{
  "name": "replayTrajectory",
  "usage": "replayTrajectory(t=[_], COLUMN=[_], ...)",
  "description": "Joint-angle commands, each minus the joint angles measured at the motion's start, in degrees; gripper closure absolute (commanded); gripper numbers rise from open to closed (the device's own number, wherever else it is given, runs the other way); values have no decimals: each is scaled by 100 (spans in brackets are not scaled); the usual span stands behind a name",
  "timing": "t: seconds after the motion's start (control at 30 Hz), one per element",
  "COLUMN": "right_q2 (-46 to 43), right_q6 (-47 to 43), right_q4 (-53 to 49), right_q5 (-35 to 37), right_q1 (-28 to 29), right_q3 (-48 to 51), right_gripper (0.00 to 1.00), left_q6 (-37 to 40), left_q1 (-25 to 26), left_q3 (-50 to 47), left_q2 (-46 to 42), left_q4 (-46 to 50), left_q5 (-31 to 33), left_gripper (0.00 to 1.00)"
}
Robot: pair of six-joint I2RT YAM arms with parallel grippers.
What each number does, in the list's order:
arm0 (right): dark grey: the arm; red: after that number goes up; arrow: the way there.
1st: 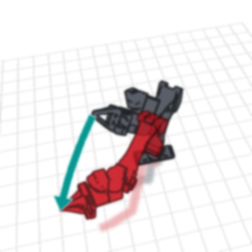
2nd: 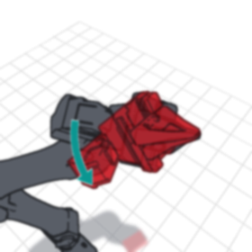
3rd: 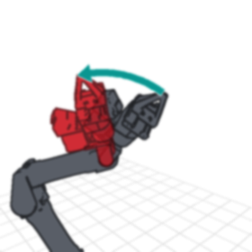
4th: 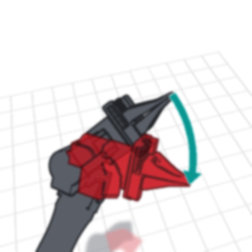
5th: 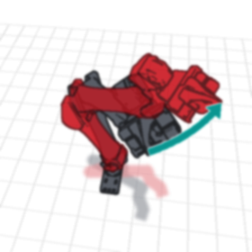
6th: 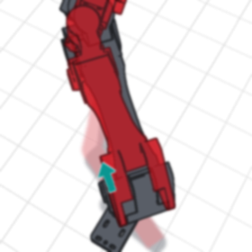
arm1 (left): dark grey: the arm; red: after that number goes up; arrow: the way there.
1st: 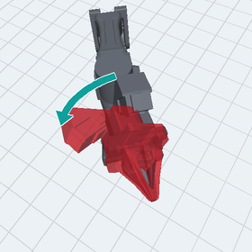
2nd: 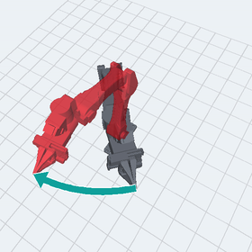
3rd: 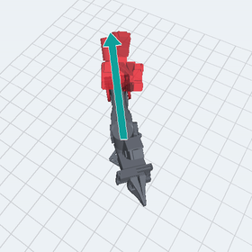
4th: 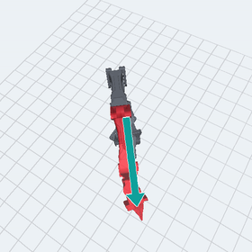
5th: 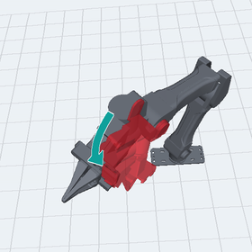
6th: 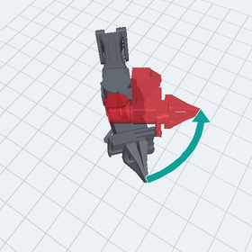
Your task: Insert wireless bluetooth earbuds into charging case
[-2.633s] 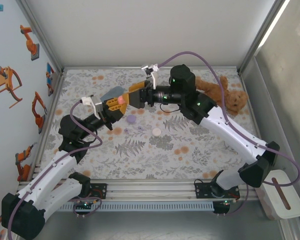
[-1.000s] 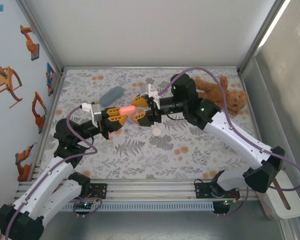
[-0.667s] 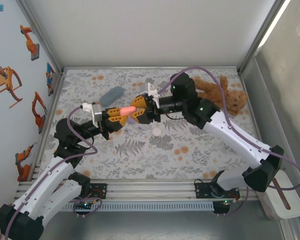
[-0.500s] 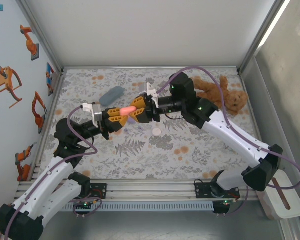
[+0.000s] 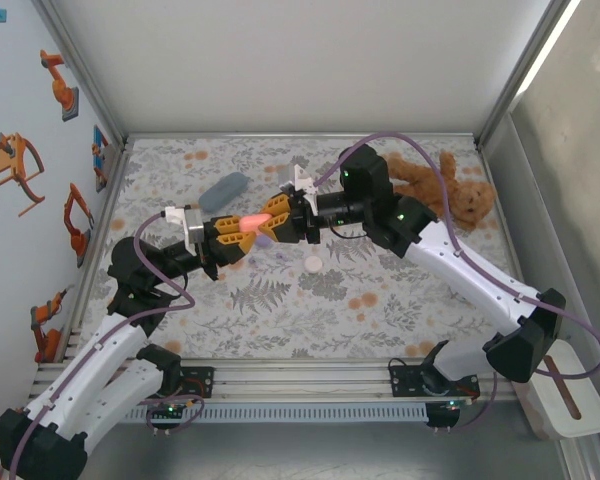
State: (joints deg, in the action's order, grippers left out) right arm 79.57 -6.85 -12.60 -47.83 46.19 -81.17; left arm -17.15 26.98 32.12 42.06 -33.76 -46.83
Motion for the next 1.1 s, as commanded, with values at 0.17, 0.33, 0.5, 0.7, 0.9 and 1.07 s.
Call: replayTrajectory(t=[0.17,0.33,0.5,0.7,0.9,1.07], right_q2=[-316,-448,-592,-672,-662,-537], right_q6=[179,210,346,661,1138,1413], right_q4=[132,12,-205,-569,-800,-862], right_q5=[521,801,1232,1718,1824,1854], right_q1=[21,12,-12,-89,-256,-296], right_q3=[41,191,455,852,1499,2051], right_gripper=[77,77,78,79,80,80], left_q6=[317,598,897,1245,1305,1236], left_q1=[17,18,17,14,18,16], left_q3=[154,103,67,83,33,-92], left_q2=[-220,-547,-1067,-1700,-2210,-2517], left_q4=[270,857,1587,2699,3563,3815], left_q5=[440,763,1289,2010,2581,2914], left_gripper=[60,51,44,40,37,37])
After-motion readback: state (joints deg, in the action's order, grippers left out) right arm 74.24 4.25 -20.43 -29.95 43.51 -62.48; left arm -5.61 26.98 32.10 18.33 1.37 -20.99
